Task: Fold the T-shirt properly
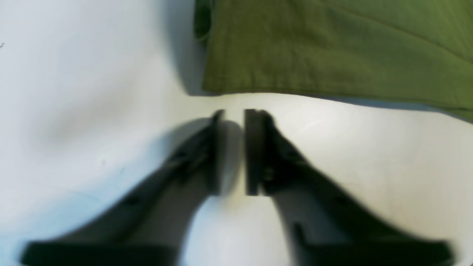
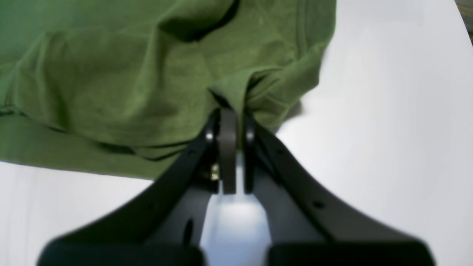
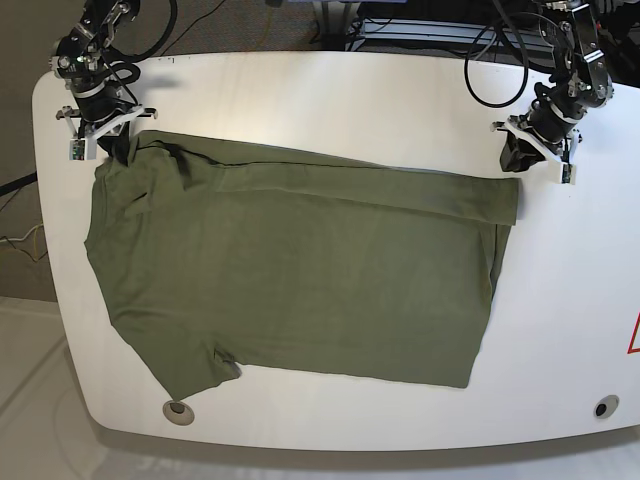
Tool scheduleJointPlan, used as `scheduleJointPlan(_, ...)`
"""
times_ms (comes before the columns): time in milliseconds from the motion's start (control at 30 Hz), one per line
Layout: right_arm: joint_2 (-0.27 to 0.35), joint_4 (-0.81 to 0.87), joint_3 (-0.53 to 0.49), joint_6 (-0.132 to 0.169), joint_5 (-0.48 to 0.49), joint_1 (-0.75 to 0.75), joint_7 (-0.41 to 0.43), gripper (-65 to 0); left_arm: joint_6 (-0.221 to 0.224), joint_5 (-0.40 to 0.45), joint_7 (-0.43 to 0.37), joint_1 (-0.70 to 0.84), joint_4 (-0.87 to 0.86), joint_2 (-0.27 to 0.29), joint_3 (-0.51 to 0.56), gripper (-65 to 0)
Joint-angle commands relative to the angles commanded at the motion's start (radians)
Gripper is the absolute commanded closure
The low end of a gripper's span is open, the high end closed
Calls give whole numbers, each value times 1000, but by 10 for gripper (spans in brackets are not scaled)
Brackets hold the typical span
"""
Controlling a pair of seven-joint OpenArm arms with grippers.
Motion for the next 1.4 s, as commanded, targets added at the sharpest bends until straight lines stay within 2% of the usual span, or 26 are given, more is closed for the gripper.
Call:
scheduleJointPlan(400,0,-1,-1,0,-3,-2,-2,0,6,-11,-14,49,10,1,-8,-213)
scheduleJointPlan(667,-1,0,-1,0,-4,0,-4,0,46,-28,-17,126,137,4,-4,-116)
scheduleJointPlan(733,0,3,-1,0,-2,-5,-5,0,48,-21,-26,155,193,11,-7,-63)
scheduleJointPlan(867,-1,1,-1,0,-3,-7,-4,0,28,-24,-10,143,194,18,-11,-2)
scheduleJointPlan(1067,0,2,0,0,-1,-7,-4,0,-16,-32,28,70,137,28,-17,0)
scheduleJointPlan(1133,2,-2,-4,0,-1,-4,-10,0,-10,-30,36,23,114,30,-12,0)
scheduleJointPlan(1400,2,-2,-5,0,2,-6,-9,0,9,-27,35,-8,97,34,-14,0)
